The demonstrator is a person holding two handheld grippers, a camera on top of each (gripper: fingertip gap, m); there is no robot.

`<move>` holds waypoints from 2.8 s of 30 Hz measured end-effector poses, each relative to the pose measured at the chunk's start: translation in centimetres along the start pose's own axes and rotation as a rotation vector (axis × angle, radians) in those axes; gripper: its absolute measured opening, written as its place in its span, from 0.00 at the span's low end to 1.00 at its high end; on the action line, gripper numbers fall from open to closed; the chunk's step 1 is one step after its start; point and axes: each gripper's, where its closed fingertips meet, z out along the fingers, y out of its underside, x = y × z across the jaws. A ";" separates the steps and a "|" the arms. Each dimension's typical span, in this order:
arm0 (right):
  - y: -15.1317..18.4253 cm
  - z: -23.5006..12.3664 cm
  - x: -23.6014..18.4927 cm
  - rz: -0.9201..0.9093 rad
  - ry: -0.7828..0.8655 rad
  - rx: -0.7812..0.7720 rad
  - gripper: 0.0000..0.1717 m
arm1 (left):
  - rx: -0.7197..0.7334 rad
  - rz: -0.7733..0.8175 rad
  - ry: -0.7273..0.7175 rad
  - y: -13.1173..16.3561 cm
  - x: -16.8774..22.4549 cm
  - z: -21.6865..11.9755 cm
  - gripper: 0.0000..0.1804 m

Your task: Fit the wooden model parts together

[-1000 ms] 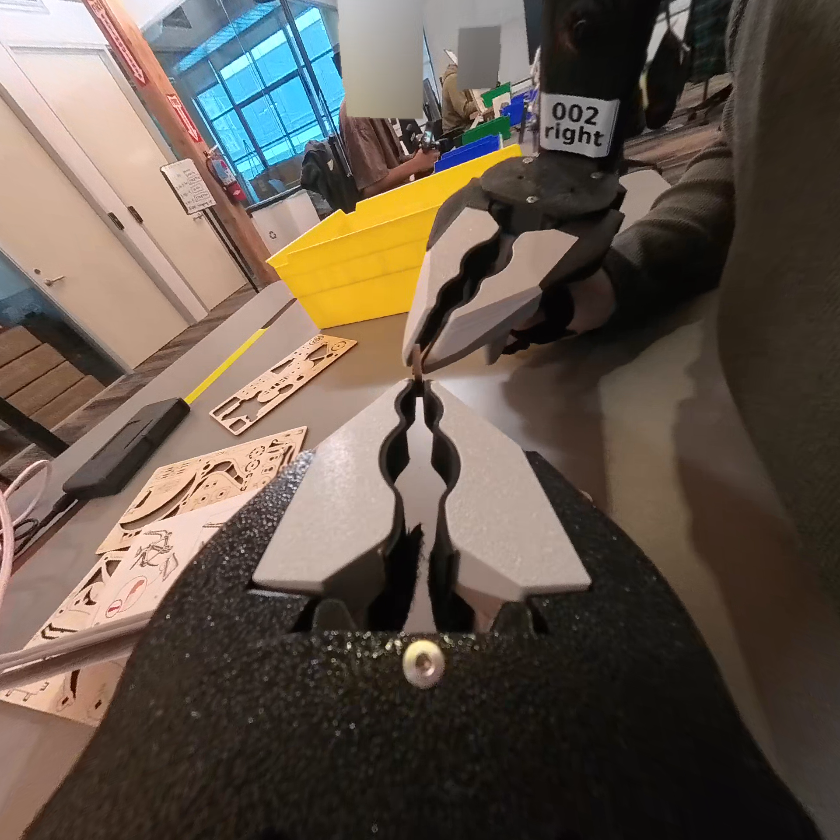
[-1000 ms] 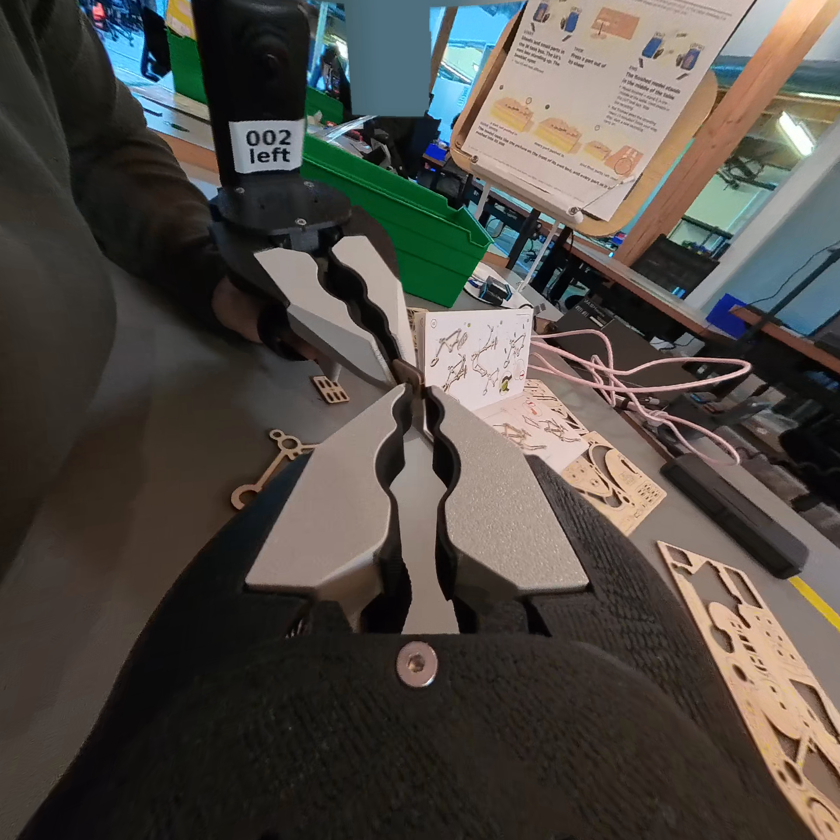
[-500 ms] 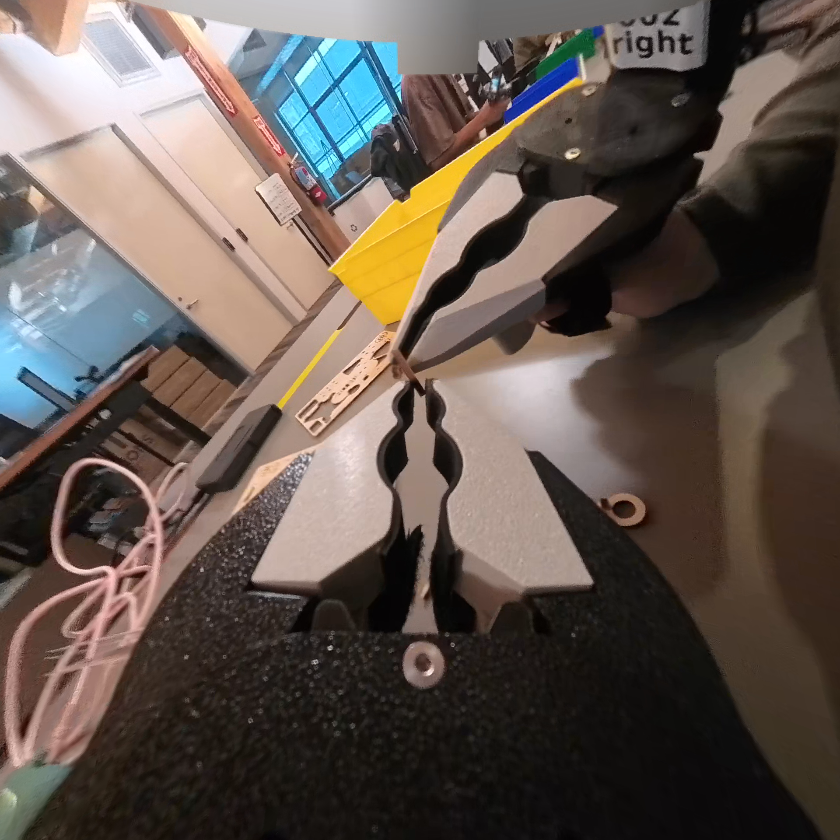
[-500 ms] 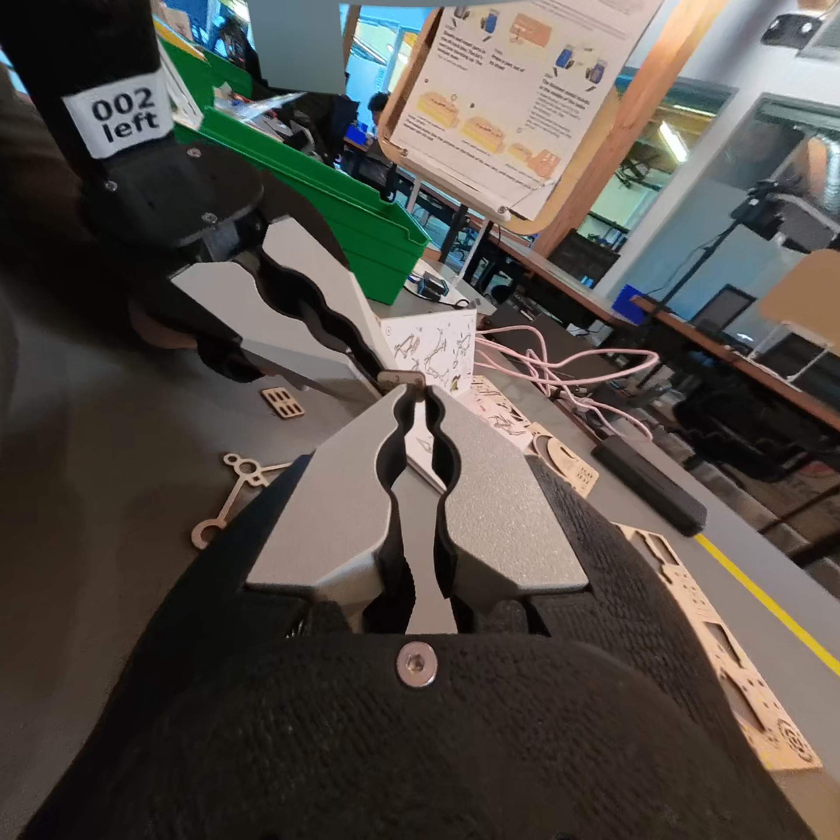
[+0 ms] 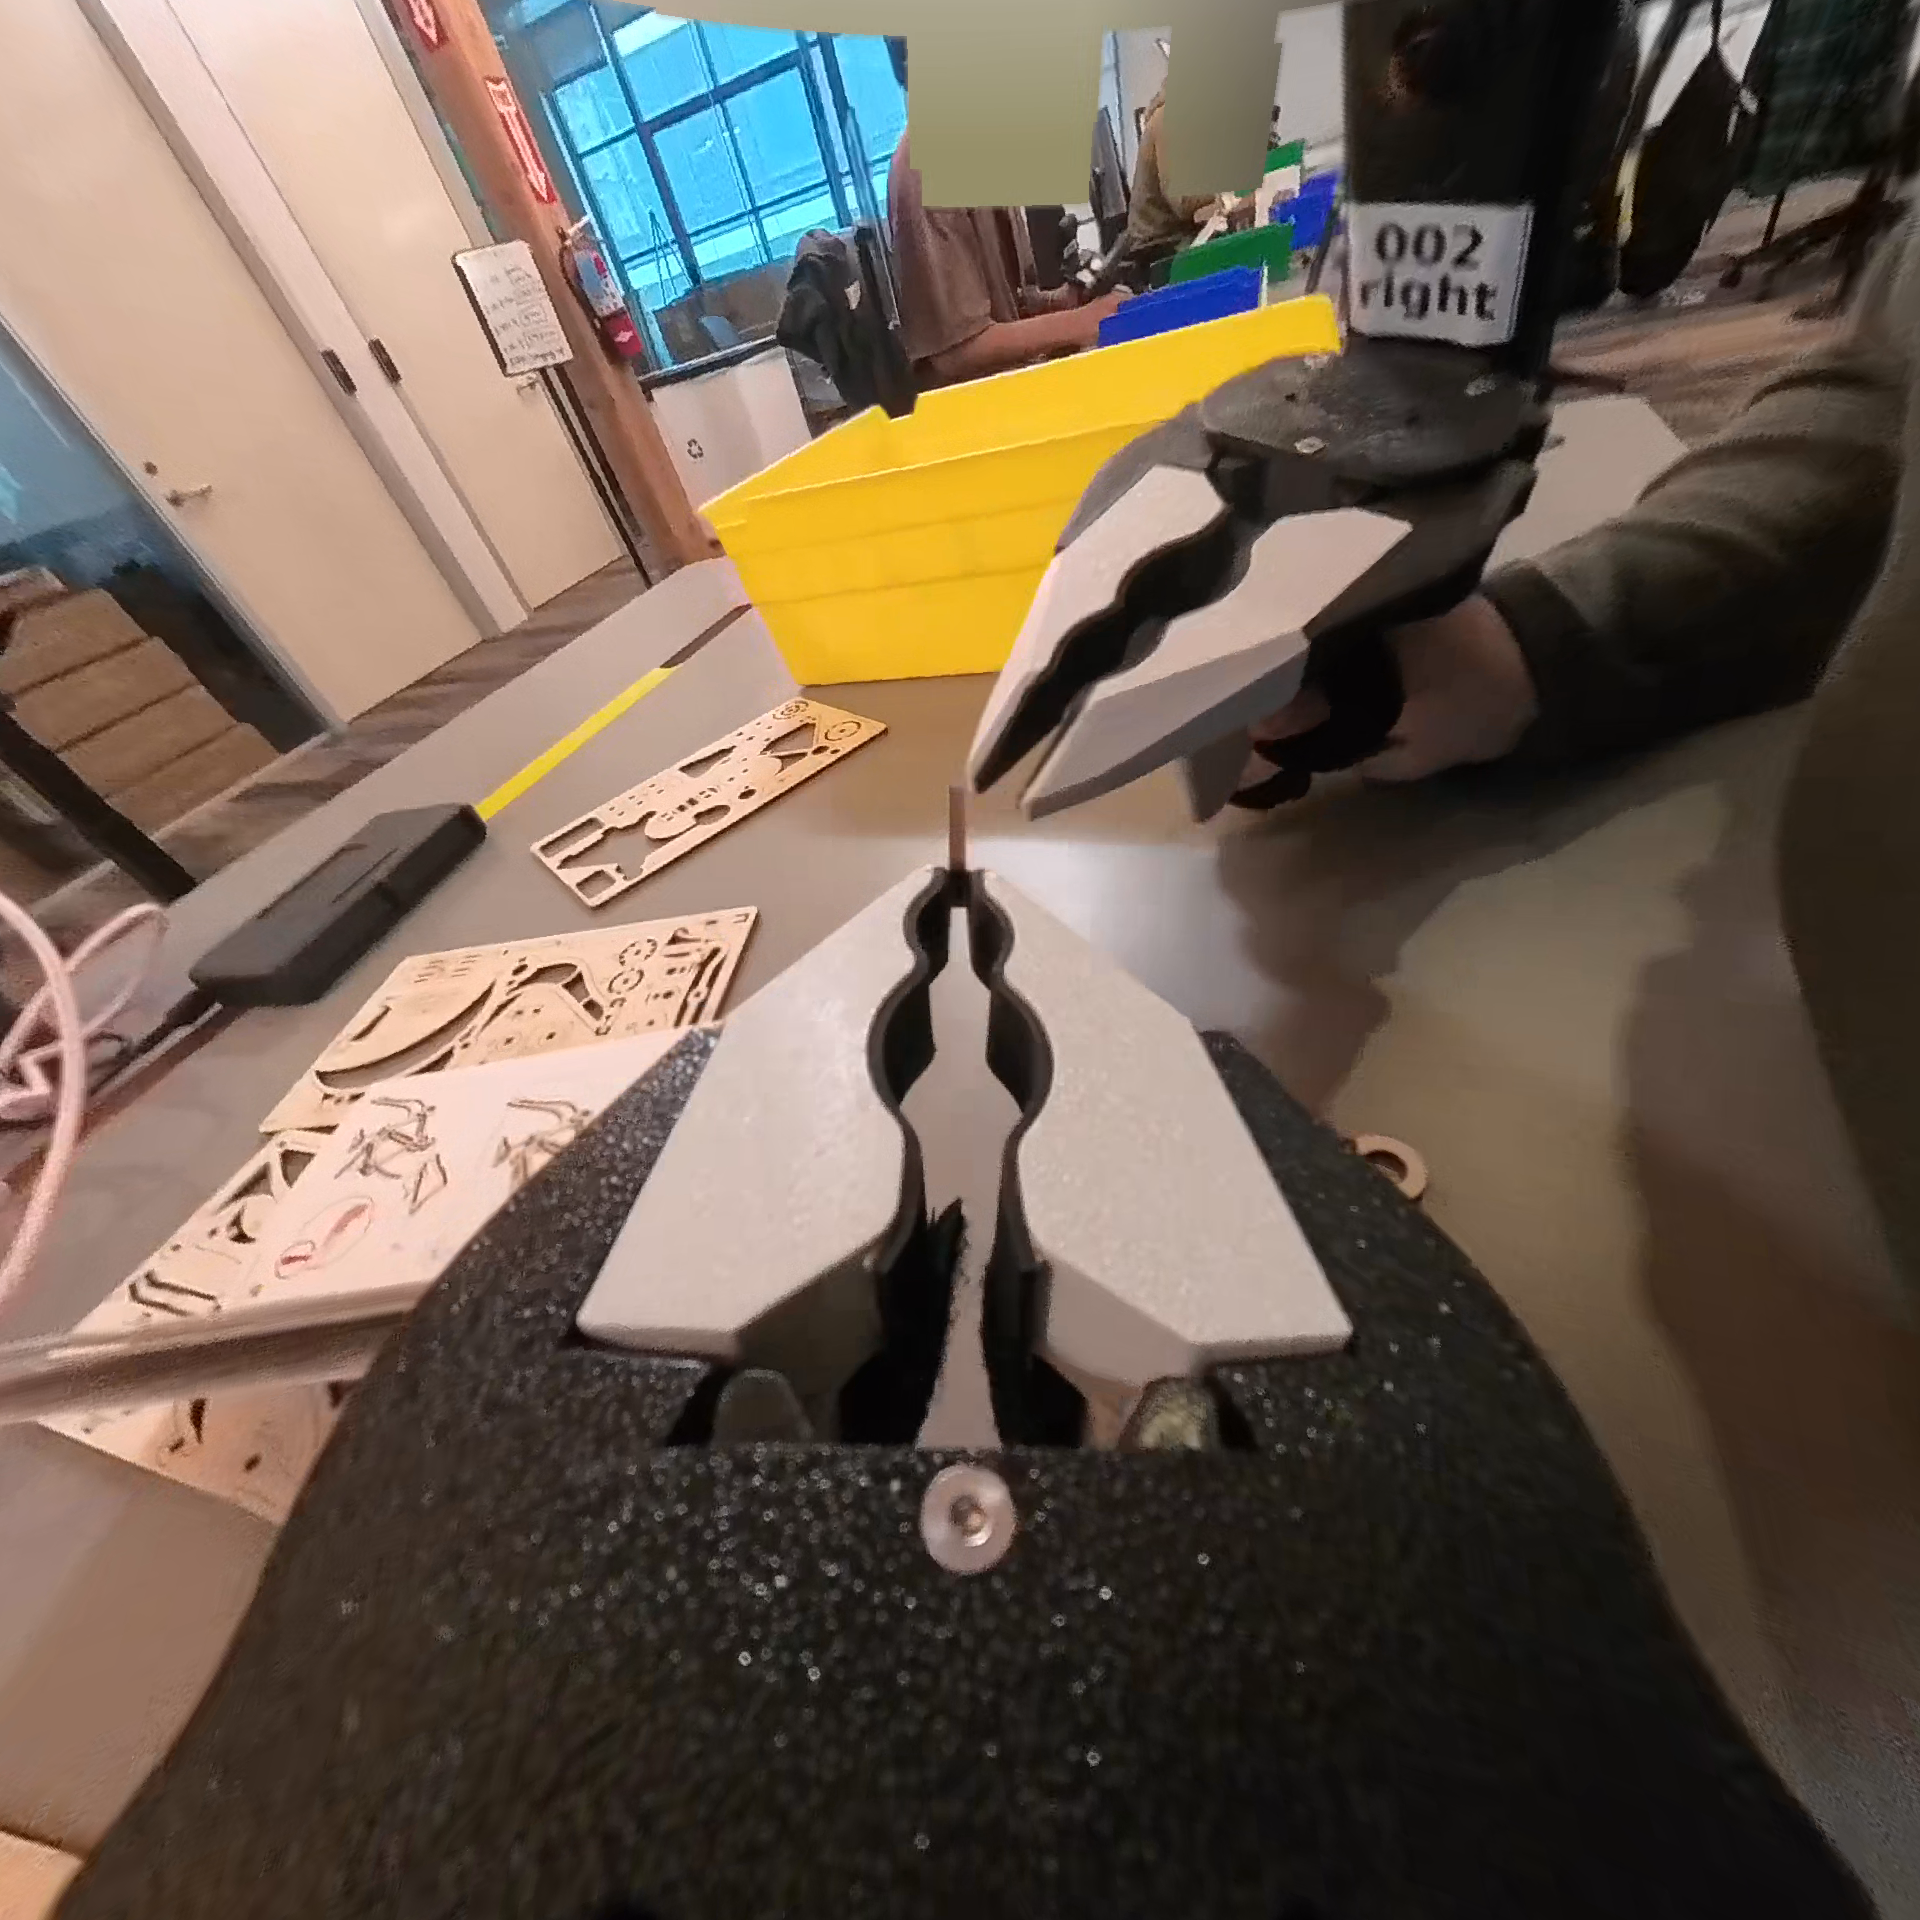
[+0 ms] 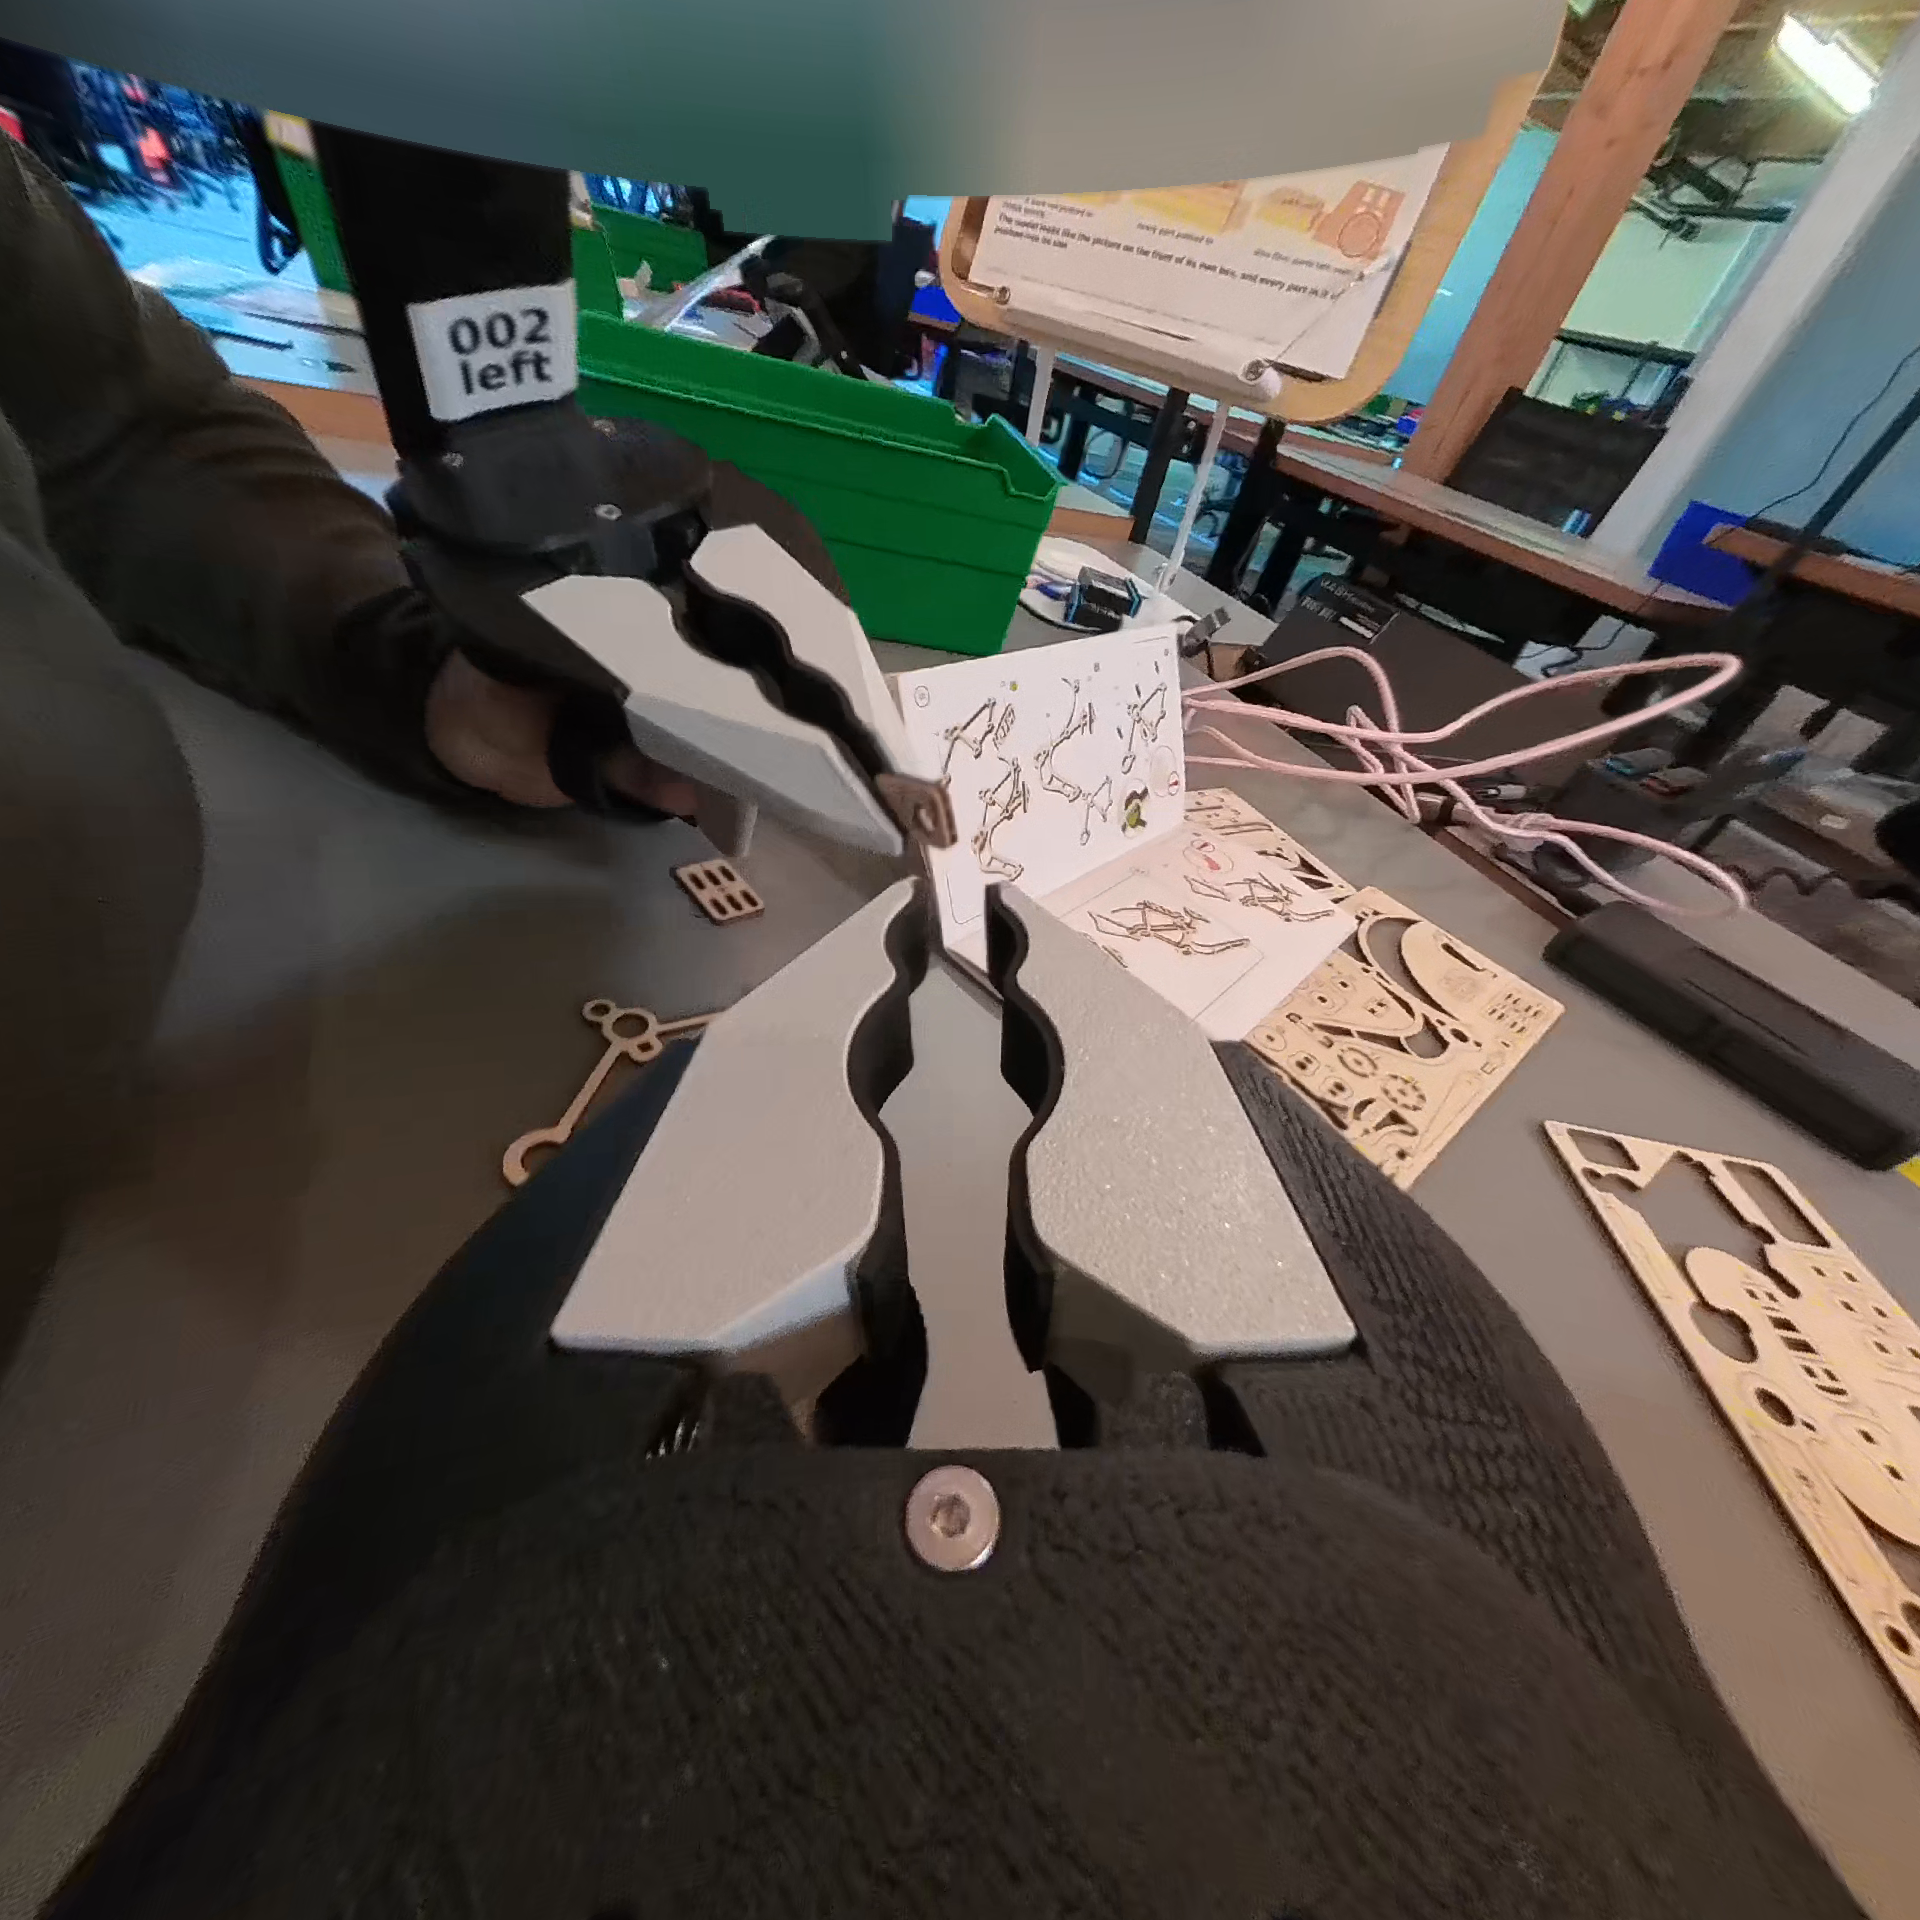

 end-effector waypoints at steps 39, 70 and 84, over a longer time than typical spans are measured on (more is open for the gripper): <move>-3.2 -0.2 -1.5 0.808 -0.466 0.271 0.00 | 0.202 -0.308 0.229 -3.7 1.3 -0.3 0.02; -1.0 -0.8 -2.9 0.303 -0.410 -0.058 0.11 | -0.112 -0.361 0.365 -0.6 3.3 0.7 0.00; -2.4 -0.5 0.2 0.793 -0.355 0.212 0.00 | -0.061 -0.543 0.444 -0.7 3.6 0.8 0.03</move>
